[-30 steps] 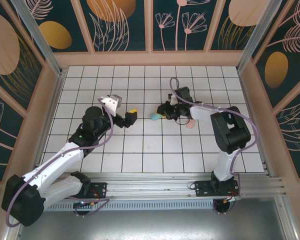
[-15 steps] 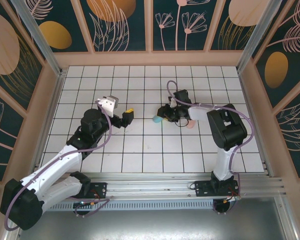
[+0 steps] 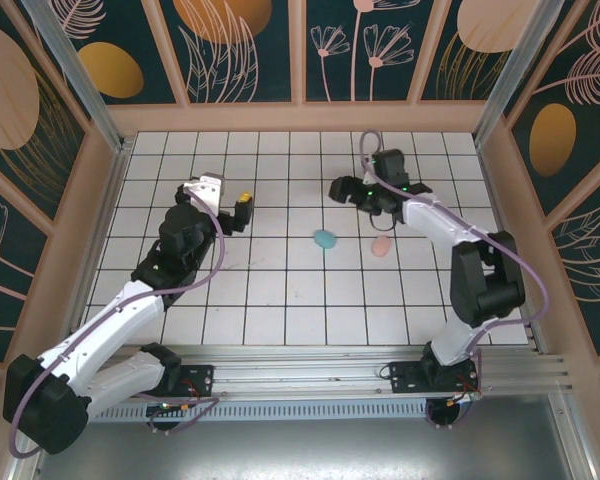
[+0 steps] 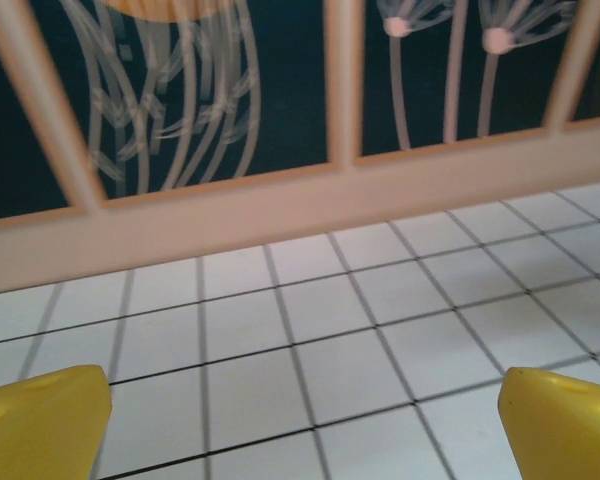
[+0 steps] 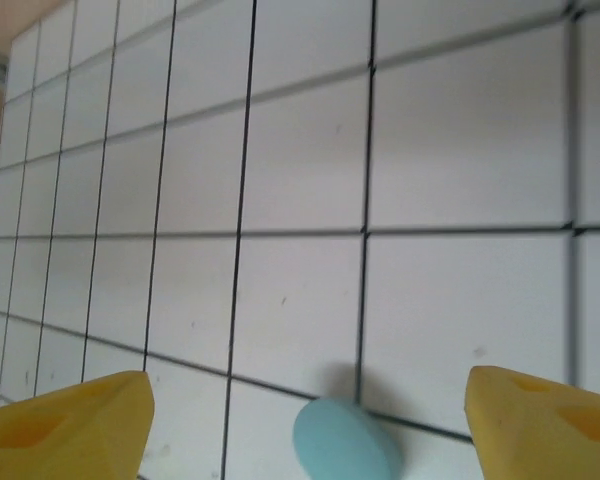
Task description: Insert the wireless bluetooth earbuds into the charging case
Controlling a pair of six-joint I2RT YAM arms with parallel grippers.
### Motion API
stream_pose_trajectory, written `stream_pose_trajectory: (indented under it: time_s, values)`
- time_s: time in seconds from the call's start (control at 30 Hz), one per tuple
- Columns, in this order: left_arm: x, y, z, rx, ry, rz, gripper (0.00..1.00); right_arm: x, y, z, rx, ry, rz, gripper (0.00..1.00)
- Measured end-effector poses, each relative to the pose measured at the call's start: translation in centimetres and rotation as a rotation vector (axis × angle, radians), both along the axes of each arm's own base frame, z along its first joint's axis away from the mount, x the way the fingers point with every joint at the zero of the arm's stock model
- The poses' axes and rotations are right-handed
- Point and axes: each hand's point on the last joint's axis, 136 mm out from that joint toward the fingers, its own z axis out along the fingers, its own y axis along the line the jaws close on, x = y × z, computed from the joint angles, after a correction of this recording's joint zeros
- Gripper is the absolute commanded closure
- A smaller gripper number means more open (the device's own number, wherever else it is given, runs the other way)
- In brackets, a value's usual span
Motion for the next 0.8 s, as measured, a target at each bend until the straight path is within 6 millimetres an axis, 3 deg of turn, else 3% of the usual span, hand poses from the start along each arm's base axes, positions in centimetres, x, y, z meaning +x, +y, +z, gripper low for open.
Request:
stream_pose_trajectory:
  time_s: [0.13,0.23,0.33,0.4,0.5,0.57,0.67,0.8]
  values:
    - [1.5,4.1,0.1,-0.028,-0.043,0.144,0.02,1.1,-5.5,4.6,-0.074,-0.181,-0.134,0.09]
    - [1.8,6.9,-1.9,-0.034,-0.072,0.237,0.01,0.5,-10.4,7.0,-0.129,-0.342,-0.24,0.06]
    - [2.4,8.6,-6.1,0.006,-0.01,0.312,0.02,-0.6,-15.4,5.9,-0.199,-0.458,-0.351,0.01]
    - [2.8,9.9,-8.8,0.037,0.033,0.372,0.01,-2.1,-18.2,2.3,-0.281,-0.483,-0.395,0.01]
    - [2.4,11.7,-11.7,0.051,0.053,0.434,0.02,-4.5,-19.6,-3.7,-0.39,-0.438,-0.381,0.01]
    - [1.8,12.7,-13.1,0.051,0.051,0.462,0.01,-5.5,-19.6,-5.7,-0.421,-0.434,-0.358,0.01]
    - [1.5,13.6,-13.6,0.041,0.024,0.482,0.01,-5.8,-19.5,-5.0,-0.424,-0.525,-0.355,0.01]
    - [1.9,14.1,-11.5,-0.001,-0.08,0.475,0.01,-5.7,-19.5,-3.1,-0.412,-0.648,-0.38,0.01]
